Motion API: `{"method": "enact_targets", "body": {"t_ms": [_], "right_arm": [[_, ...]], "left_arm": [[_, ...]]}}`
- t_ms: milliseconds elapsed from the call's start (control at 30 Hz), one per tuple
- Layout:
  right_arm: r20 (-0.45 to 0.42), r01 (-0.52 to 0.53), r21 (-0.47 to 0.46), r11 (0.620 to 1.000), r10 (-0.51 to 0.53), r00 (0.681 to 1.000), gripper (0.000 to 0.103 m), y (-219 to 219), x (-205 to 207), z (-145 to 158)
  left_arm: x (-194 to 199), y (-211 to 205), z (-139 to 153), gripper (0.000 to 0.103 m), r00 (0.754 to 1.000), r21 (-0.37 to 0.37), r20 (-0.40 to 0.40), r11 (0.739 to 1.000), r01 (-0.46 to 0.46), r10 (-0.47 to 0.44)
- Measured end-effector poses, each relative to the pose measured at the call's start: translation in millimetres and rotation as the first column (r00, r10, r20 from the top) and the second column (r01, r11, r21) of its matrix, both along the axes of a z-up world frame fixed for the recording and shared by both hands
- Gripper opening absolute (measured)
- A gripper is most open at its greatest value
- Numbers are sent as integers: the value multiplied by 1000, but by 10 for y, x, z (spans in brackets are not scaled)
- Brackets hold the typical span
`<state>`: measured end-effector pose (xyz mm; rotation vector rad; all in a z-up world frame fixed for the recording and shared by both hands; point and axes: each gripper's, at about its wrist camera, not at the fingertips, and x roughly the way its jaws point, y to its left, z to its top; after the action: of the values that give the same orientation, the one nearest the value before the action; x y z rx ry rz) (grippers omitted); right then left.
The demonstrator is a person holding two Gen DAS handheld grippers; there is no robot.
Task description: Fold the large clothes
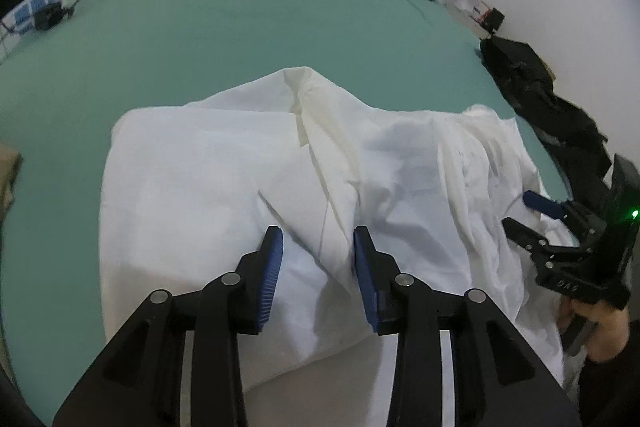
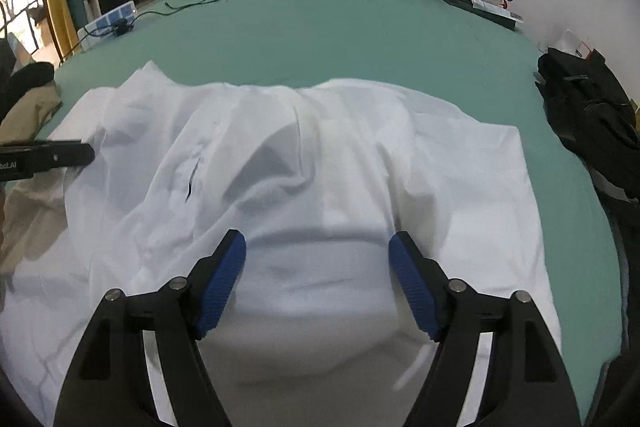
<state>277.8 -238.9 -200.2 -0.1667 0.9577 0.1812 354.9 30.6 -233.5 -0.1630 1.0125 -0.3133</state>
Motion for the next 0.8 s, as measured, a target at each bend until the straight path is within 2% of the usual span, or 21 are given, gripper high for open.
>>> {"method": "enact_targets", "body": {"t_ms": [67,233,567,800], "right_arm": [[-9,2,5,1000,-2,1000,75,-29,-54,18],[14,18,-5,1000,-18,1000,75,-54,-319,130],[-6,24,41,999,-23,1000,75,-178,-853,318],[13,13,43,999,-13,1000,75,-328,-1212,517]], "left_arm": [[-36,13,39,38,1000,-4,-5,1000,-9,9],[-202,94,247,38,996,-87,20,993,-85,87],[-825,208,427,38,984,-12,88,988,-155,155],[-1347,416,455,38,969,-20,64,971,-237,238]]}}
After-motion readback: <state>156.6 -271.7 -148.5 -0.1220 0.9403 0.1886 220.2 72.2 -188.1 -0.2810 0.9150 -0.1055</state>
